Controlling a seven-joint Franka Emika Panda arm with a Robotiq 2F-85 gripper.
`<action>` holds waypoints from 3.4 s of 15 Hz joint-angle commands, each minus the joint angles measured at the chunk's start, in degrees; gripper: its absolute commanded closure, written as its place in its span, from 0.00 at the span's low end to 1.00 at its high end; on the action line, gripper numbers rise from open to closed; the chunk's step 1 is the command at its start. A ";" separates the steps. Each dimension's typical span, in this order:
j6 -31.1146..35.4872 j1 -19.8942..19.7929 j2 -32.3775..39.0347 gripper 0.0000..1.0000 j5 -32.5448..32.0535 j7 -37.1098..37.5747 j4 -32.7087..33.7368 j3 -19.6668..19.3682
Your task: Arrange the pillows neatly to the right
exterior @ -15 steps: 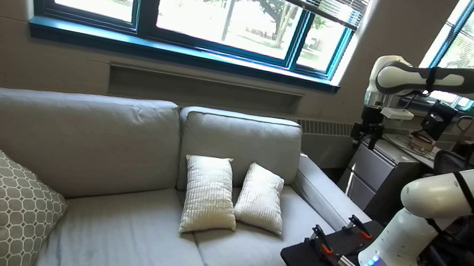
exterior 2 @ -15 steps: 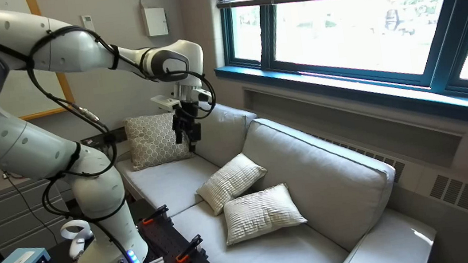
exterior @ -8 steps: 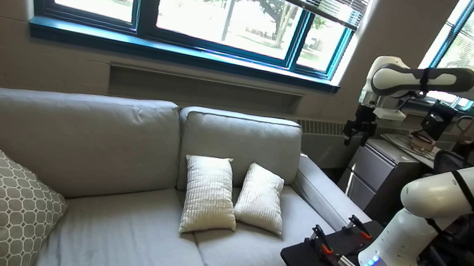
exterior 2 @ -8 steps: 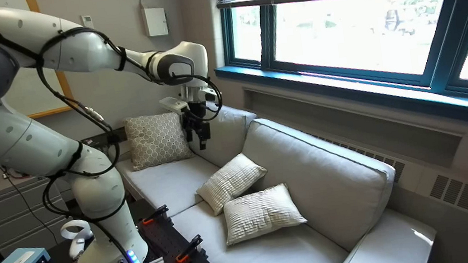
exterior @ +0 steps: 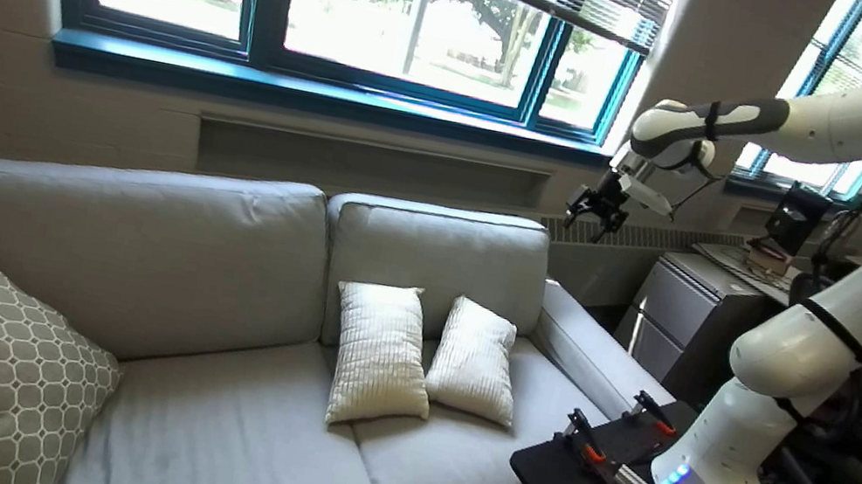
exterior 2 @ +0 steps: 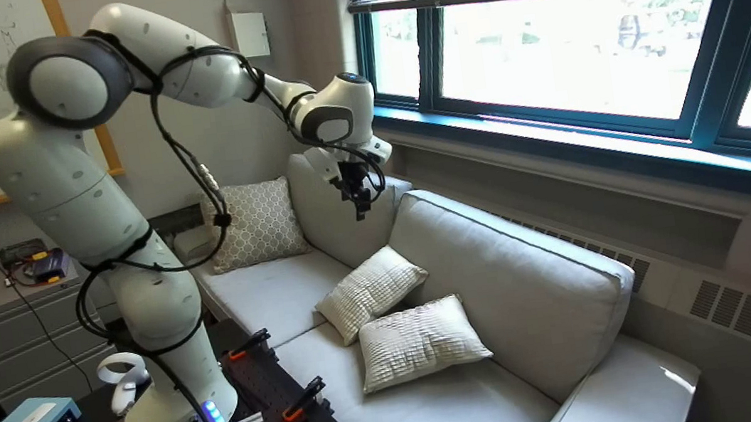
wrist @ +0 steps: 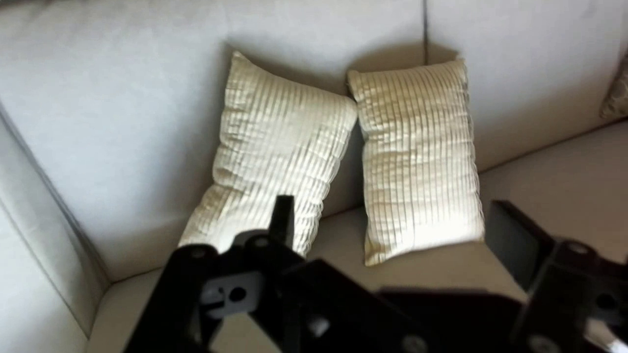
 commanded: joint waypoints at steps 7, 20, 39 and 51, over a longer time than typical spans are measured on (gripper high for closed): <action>2.25 1.47 21.38 0.00 9.01 2.41 19.39 1.44; 8.54 -1.27 34.29 0.00 11.89 5.04 25.59 0.52; 3.44 -5.15 63.72 0.00 14.12 15.71 51.18 1.38; 0.85 -0.97 84.22 0.00 3.89 27.36 72.56 -1.56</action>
